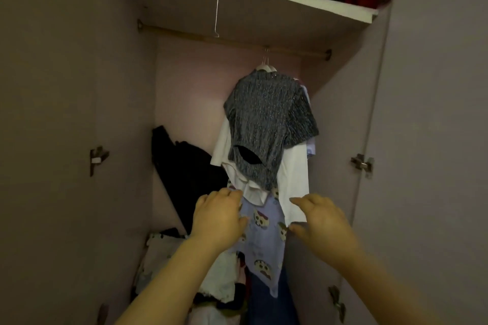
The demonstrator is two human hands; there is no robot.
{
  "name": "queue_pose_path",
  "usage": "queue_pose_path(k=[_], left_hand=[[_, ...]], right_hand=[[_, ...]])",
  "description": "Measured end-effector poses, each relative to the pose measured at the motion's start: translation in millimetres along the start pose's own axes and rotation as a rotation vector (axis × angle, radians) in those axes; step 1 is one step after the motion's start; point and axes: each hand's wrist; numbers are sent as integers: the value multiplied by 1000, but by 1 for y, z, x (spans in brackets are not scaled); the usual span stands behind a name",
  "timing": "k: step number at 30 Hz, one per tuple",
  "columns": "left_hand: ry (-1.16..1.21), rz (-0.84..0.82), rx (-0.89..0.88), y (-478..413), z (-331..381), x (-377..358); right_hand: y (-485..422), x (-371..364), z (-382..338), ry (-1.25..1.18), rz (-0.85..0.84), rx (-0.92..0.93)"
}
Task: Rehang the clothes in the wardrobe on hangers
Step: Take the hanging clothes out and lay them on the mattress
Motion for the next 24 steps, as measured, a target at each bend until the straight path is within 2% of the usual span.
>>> queue_pose_path(k=[14, 20, 24], left_hand=[[24, 248, 36, -257, -15, -36], [25, 368, 61, -347, -30, -49], [25, 406, 66, -394, -42, -55]], right_hand=[[-277, -25, 83, 41, 247, 170], [-380, -20, 105, 76, 430, 242], [-433, -20, 111, 201, 589, 244]])
Point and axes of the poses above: each hand's wrist, its own y-axis away from the middle knuckle, its own x-axis out of the back of the hand, z = x × y, and after that the axes turned 3 degrees about z, right-handed
